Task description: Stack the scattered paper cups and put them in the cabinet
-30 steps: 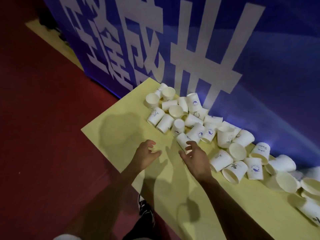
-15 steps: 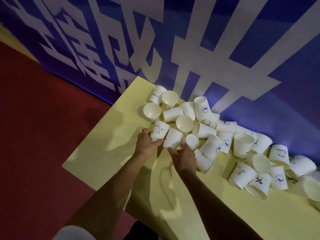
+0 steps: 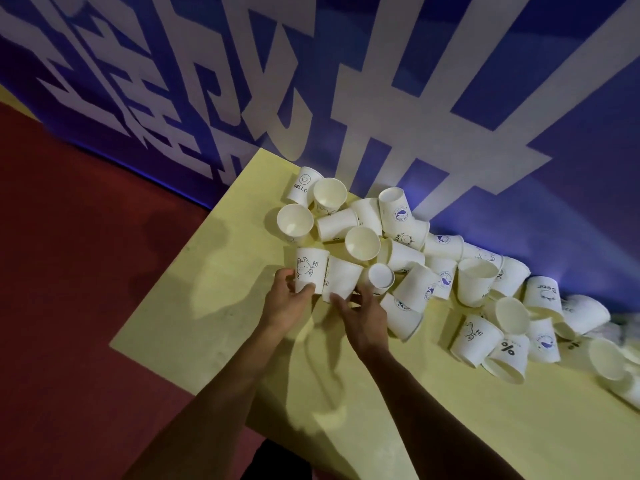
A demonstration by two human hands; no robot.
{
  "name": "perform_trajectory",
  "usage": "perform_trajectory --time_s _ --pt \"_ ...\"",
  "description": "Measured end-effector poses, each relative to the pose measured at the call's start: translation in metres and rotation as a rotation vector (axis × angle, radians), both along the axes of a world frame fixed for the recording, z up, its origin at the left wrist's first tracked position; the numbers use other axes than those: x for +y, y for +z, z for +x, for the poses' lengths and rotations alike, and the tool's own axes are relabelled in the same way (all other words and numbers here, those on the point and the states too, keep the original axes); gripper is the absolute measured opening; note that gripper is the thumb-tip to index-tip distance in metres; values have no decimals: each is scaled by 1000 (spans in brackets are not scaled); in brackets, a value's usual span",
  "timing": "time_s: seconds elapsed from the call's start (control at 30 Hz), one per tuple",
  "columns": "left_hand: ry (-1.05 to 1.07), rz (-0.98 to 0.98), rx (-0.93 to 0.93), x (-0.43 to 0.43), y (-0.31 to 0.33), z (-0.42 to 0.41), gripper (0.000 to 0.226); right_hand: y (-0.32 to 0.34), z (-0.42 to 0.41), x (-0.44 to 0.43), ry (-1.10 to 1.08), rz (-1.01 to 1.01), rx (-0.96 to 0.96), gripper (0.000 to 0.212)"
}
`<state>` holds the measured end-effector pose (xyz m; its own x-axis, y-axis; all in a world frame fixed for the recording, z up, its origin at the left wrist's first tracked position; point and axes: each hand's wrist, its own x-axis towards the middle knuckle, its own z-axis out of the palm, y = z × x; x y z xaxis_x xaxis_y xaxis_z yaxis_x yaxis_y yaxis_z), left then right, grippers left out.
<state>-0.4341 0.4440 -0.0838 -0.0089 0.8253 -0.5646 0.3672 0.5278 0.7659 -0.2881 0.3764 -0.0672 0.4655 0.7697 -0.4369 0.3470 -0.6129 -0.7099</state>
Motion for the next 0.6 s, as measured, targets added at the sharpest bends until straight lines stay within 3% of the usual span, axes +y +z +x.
perform_trajectory --time_s 0.2,0.37,0.6 --pt "85 47 -72 -30 16 5 42 13 15 -24 37 106 80 40" --pt "125 86 -119 -71 52 40 39 36 47 -64 -67 207 180 47" --pt "-9 179 -155 -157 90 123 39 77 132 -155 -48 294 135 45"
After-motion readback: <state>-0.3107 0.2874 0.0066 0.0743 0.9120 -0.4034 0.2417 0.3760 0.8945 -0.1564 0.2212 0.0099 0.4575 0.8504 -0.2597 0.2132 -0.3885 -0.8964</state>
